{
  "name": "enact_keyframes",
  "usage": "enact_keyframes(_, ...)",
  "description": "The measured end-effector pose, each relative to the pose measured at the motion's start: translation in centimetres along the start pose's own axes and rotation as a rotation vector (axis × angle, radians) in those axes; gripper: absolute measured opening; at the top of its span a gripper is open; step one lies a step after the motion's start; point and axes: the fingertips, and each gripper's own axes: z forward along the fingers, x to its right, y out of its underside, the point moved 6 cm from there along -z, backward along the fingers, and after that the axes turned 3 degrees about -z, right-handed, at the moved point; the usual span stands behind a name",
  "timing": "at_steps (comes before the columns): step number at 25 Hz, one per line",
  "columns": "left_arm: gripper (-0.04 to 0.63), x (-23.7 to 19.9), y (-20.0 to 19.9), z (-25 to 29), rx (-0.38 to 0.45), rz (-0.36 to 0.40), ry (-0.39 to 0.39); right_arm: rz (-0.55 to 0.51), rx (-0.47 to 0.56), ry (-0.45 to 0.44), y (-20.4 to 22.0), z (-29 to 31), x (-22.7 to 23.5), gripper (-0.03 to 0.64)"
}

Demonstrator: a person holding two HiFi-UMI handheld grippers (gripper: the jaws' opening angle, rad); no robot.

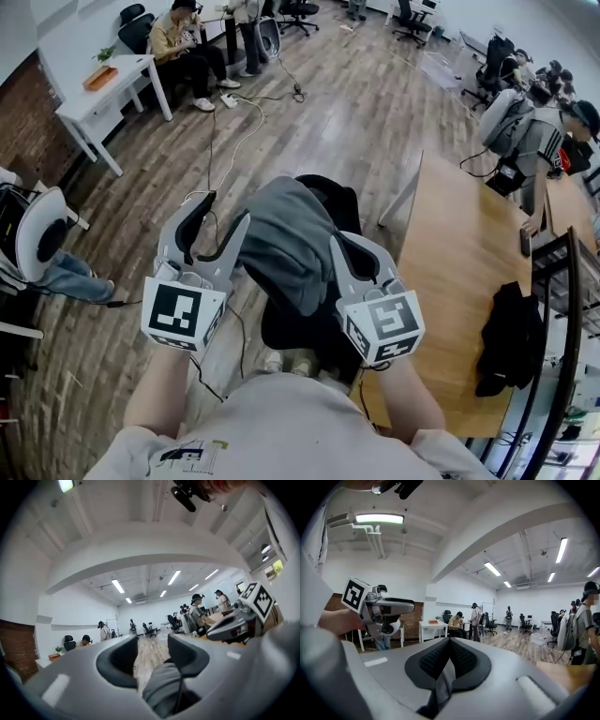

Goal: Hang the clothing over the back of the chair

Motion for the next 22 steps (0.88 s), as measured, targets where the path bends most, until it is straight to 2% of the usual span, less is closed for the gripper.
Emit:
enact_keyframes(6, 0.162, 2.2, -3.7, -0.9, 0.103, -0.005, 0.058, -0.014, 0.085, 0.047, -3.1, -2.1, 0.9, -0.002)
enact_keyframes(13, 0.104, 4.0, -5.2, -1.4, 0.099, -0.02, 0.128, -0.054, 0.171, 0.101, -6.6, -6.0, 0.7, -0.002)
enact_keyframes(15, 0.072, 4.5, -5.6, -1.5, 0.122, -0.014, 0.136, -0.063, 0.187, 0.11, -7.2, -6.9, 0.8, -0.002)
enact_keyframes(18, 0.038, 4.9, -6.1, -1.4, 0.17, -0.013, 0.152, -0.062, 0.192, 0.125, -7.4, -7.8, 0.8, -0.002)
enact_keyframes(22, 0.025, 5.6, -5.9, -1.6, 0.162, -0.037, 0.185, -0.054, 0.175, 0.143, -7.0, -8.3, 0.7, -0.002)
